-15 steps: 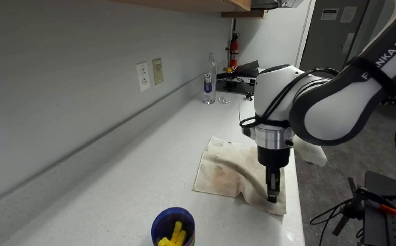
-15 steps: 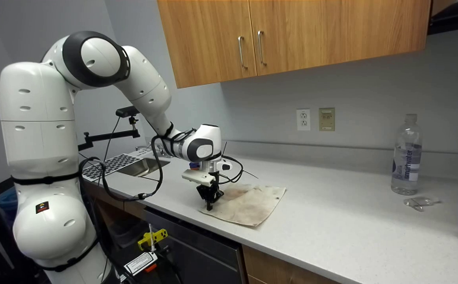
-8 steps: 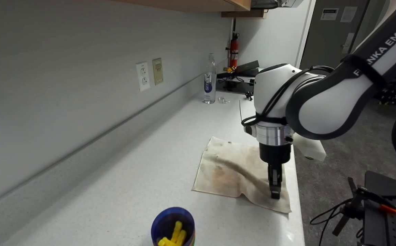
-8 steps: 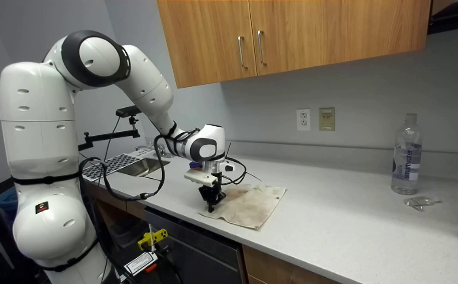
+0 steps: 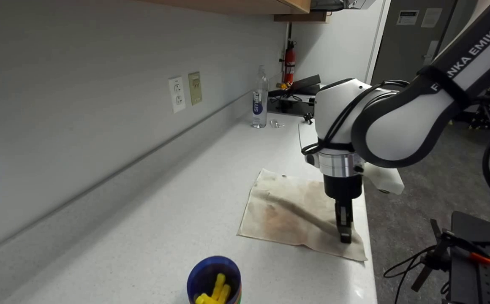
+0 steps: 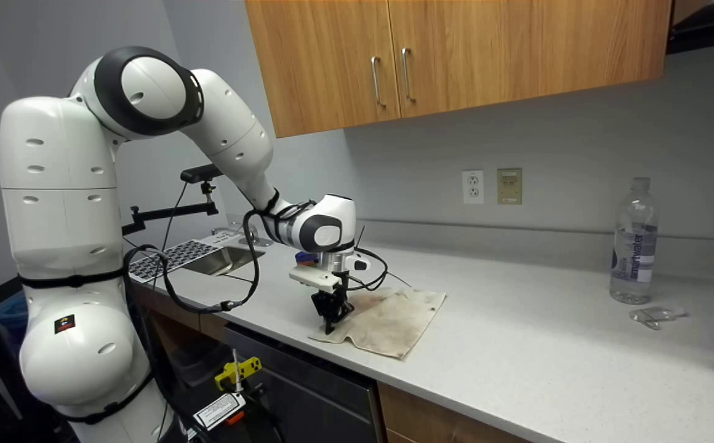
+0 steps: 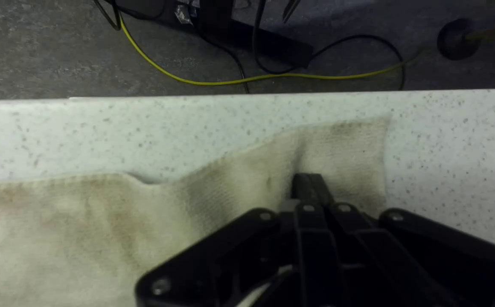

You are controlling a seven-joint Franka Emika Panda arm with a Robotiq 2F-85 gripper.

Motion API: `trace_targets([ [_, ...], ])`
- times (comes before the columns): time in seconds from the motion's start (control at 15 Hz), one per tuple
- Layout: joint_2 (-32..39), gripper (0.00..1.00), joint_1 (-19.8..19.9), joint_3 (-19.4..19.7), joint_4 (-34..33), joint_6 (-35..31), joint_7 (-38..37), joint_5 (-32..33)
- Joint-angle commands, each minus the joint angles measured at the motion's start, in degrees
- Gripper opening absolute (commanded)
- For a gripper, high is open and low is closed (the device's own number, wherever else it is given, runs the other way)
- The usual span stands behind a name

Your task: Unfold the cloth

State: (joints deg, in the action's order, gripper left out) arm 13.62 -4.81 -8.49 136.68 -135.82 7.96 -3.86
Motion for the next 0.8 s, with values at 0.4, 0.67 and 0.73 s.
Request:
trace_targets([
  [0.4,-0.01,0.00,0.17,-1.16,0.78,3.61,5.39,-1.43],
  [0.67,-0.95,0.00,0.08,-0.57,0.48,3.65,4.34,-0.17],
  [0.73,-1.61,0.00,-0.11,-0.30,0.53,4.10,3.42,0.65],
])
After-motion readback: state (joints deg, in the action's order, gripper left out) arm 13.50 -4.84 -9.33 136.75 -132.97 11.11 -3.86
